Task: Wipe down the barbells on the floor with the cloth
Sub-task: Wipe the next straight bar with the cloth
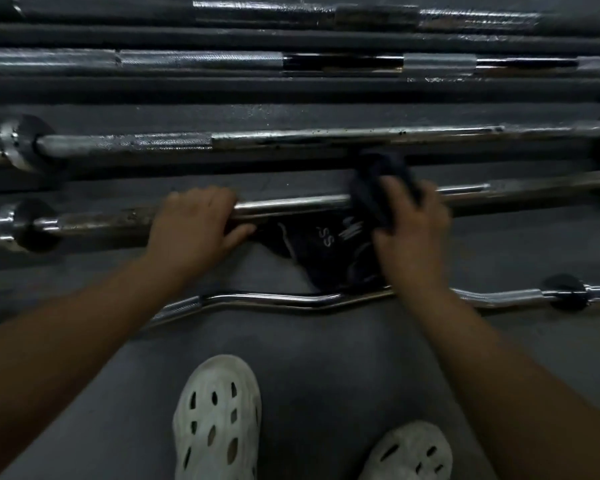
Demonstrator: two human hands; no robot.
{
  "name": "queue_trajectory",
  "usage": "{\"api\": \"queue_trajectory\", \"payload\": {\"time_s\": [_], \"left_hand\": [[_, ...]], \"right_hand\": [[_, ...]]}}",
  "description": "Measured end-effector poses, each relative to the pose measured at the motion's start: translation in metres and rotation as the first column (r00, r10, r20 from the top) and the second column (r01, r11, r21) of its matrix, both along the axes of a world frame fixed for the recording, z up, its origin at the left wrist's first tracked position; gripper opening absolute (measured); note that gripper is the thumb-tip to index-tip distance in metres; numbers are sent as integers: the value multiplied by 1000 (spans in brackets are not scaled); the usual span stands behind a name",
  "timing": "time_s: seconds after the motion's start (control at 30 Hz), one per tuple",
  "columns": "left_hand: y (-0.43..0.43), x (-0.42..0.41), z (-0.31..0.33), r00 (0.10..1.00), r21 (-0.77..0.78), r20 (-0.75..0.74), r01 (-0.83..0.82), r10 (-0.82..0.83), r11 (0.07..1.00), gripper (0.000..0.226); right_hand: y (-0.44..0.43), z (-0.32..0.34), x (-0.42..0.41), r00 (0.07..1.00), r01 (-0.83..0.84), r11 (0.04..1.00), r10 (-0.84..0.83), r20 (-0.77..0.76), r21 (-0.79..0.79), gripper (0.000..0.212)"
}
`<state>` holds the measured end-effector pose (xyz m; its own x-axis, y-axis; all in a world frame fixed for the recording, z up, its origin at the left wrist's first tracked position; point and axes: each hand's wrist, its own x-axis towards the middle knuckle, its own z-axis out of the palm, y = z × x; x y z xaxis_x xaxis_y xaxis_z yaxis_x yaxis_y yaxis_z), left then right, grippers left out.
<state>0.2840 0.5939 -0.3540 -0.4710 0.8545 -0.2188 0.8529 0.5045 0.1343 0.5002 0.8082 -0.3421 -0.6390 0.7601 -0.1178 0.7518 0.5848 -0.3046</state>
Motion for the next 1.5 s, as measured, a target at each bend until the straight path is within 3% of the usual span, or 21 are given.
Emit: {"api": "queue_trajectory", "payload": {"time_s": [0.07,0.13,0.2,0.23,0.3,0.4,0.47,0.53,0.63,0.7,0.77,0.87,0.93,1.0,1.07,1.13,1.2,1.3,1.37,1.43,1.5], "left_hand": [[6,0,-3,1000,-61,17,-15,16,998,40],[23,-20,-3,975,-261,217,6,53,965,40],[40,-43,11,856,-422,490,66,166,904,43],[44,-51,17,827,-436,531,83,182,896,45],[39,-48,17,927,-362,371,82,63,928,43],[29,4,-1,993,-34,90,73,-70,997,27],[27,34,-15,998,35,-30,60,-59,998,51],[29,43,-22,994,-15,-101,49,-51,999,66],[43,36,-8,995,-84,-79,55,-62,995,50],[57,23,0,998,-182,56,48,-39,982,42],[74,5,3,954,-285,301,79,11,955,42],[89,-13,6,833,-354,549,153,73,923,41],[78,-1,1,943,-235,331,114,-31,965,34],[65,21,-1,990,-103,87,120,-111,987,32],[68,24,-2,980,-126,168,133,-111,983,34],[83,8,5,883,-237,468,155,-27,959,35],[92,-5,12,809,-317,587,198,28,928,35],[71,-2,7,971,-217,235,93,-41,972,46],[47,13,6,996,-73,88,4,3,997,43],[45,15,3,995,-156,101,13,3,988,43],[57,-1,5,962,-272,274,62,16,960,44]], "right_hand": [[15,-1,16,955,295,955,-295,-8,-12,75],[-5,-4,-7,923,384,923,-384,15,-24,73],[-36,1,-30,991,121,992,-122,-46,-37,74],[-43,2,-32,996,-49,998,46,-73,-49,74],[-22,4,-15,976,-215,976,213,-38,-47,77],[41,-2,26,994,107,994,-107,-18,5,76],[40,-6,25,939,344,938,-344,-2,-39,74],[-2,-6,-3,963,271,962,-271,8,-34,76],[-57,0,-24,987,-160,986,159,-33,-43,84],[-38,3,-16,949,-315,948,316,-2,-52,87],[10,2,5,965,-259,966,260,40,-23,84],[68,1,34,990,127,992,-128,59,14,74],[56,-4,24,939,341,940,-340,47,-11,70],[17,-6,1,956,292,956,-292,8,-16,71],[-17,-5,-9,999,31,999,-32,-12,-18,75],[-12,0,0,980,-197,980,197,12,-26,80],[29,2,21,980,-185,983,183,81,13,83],[71,-3,41,966,248,968,-249,73,26,78],[47,-7,23,926,374,927,-375,52,18,74],[-9,-7,-11,974,225,974,-226,34,6,75],[-64,-2,-38,999,-39,999,39,3,-35,79]]}}
